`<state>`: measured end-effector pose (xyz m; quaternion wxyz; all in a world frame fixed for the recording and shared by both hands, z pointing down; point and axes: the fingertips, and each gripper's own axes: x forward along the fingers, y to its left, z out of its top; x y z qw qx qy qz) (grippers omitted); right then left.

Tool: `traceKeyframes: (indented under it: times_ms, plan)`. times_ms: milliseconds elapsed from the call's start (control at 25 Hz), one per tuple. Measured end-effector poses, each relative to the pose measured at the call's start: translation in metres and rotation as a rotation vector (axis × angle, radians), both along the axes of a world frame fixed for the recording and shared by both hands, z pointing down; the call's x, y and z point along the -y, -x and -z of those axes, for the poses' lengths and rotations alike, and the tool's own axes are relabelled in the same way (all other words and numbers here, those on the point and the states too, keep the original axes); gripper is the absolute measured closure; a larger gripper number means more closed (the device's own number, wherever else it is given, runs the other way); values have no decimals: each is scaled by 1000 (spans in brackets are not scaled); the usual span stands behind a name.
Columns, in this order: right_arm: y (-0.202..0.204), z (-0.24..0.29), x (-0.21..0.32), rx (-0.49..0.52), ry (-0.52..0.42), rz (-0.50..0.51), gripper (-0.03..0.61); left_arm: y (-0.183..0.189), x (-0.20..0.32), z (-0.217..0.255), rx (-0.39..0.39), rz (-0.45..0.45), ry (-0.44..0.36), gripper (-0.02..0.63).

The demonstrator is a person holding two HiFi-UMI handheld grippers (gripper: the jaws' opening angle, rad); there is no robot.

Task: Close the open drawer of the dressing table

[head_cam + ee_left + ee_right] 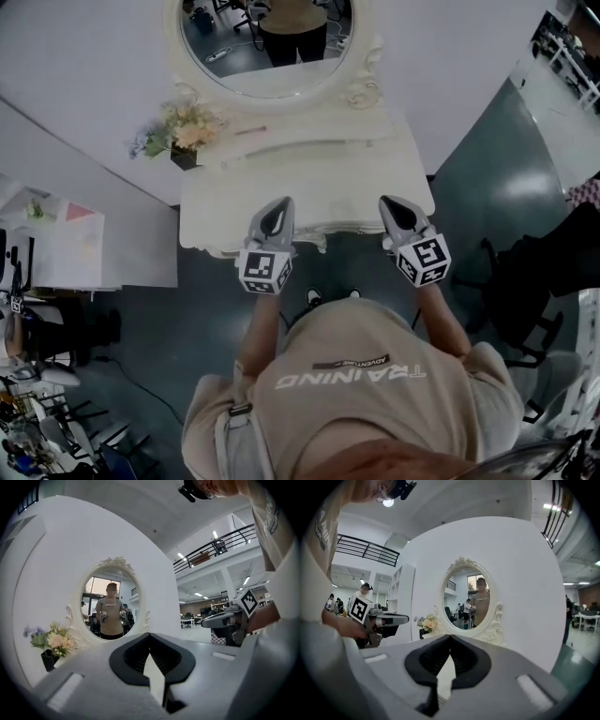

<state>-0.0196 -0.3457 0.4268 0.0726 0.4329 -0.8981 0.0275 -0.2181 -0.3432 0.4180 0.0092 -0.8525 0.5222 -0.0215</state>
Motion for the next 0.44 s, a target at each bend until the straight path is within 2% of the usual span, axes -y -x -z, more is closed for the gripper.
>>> traceKeyframes:
  times_ms: [240,440]
  plan:
    - [9,-21,-5,-33,34,-4,574,0,-8,-33,-11,-44,59,614]
    - [39,-33,-1,-34,3,-13,574,28,5,-54,9,-59,76,614]
